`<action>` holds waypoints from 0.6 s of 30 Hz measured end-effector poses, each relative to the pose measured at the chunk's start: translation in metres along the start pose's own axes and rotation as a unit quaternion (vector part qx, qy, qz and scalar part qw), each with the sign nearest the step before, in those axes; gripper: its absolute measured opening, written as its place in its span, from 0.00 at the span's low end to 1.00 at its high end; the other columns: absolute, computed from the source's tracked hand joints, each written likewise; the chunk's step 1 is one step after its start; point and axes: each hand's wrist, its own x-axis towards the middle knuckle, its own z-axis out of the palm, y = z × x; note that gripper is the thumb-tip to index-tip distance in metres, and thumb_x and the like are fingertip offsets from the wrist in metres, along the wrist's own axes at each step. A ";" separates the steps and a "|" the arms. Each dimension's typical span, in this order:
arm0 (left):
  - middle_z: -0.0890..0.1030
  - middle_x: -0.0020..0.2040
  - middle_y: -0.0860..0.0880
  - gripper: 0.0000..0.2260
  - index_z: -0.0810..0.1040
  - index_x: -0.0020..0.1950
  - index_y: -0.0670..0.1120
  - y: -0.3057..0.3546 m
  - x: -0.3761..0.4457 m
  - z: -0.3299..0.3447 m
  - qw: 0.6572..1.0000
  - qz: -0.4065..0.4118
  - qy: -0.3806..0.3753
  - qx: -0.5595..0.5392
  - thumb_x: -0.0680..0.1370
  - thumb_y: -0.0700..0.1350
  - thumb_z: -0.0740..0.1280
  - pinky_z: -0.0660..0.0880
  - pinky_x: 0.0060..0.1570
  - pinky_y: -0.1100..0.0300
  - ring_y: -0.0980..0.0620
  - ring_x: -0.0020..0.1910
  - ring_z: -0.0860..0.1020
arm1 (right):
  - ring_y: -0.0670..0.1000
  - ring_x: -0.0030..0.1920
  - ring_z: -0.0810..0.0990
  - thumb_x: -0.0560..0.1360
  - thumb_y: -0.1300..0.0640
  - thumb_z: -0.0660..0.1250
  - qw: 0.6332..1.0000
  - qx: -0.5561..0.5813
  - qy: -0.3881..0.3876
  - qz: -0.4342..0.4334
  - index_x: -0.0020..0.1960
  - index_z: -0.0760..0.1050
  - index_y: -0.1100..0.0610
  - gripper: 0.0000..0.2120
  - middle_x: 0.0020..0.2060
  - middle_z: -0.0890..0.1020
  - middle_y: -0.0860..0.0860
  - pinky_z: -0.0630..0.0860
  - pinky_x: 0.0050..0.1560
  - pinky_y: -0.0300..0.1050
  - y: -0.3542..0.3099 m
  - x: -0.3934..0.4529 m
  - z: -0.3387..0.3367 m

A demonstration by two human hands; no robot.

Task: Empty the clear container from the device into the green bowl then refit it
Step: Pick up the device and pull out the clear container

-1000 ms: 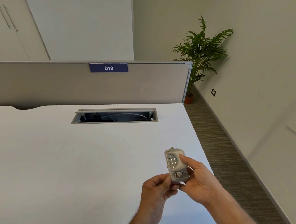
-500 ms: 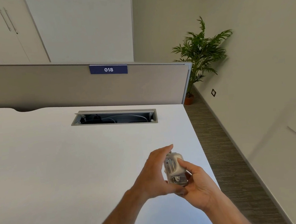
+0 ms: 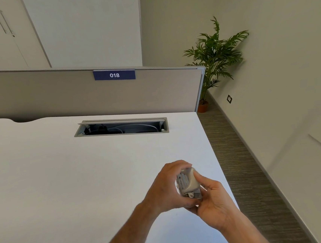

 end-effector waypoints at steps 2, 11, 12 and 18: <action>0.74 0.67 0.60 0.39 0.71 0.68 0.57 0.001 0.000 0.000 1.000 0.003 0.006 -0.003 0.61 0.56 0.83 0.71 0.63 0.67 0.59 0.66 0.71 | 0.61 0.49 0.84 0.67 0.51 0.77 1.000 0.003 -0.008 0.003 0.54 0.86 0.61 0.20 0.50 0.86 0.60 0.84 0.43 0.54 0.000 0.000 0.000; 0.75 0.67 0.58 0.38 0.71 0.68 0.55 0.006 0.000 0.000 1.000 0.017 0.019 -0.002 0.61 0.56 0.83 0.72 0.61 0.67 0.56 0.65 0.73 | 0.64 0.52 0.84 0.69 0.45 0.72 0.998 0.045 -0.020 0.029 0.66 0.78 0.60 0.30 0.54 0.85 0.64 0.82 0.50 0.58 -0.003 -0.003 -0.001; 0.75 0.67 0.58 0.38 0.71 0.68 0.55 0.006 0.000 -0.001 1.000 0.018 0.020 0.000 0.62 0.56 0.83 0.72 0.61 0.67 0.56 0.64 0.73 | 0.65 0.53 0.84 0.69 0.45 0.72 0.998 0.046 -0.017 0.029 0.66 0.78 0.61 0.30 0.55 0.85 0.64 0.81 0.53 0.59 -0.003 -0.003 -0.002; 0.74 0.67 0.60 0.39 0.70 0.69 0.56 0.002 -0.001 -0.008 0.999 0.020 0.029 -0.002 0.62 0.60 0.82 0.72 0.60 0.72 0.57 0.65 0.73 | 0.66 0.57 0.84 0.74 0.45 0.69 0.998 0.053 0.011 0.030 0.65 0.78 0.60 0.25 0.62 0.83 0.63 0.82 0.54 0.66 -0.003 0.001 -0.010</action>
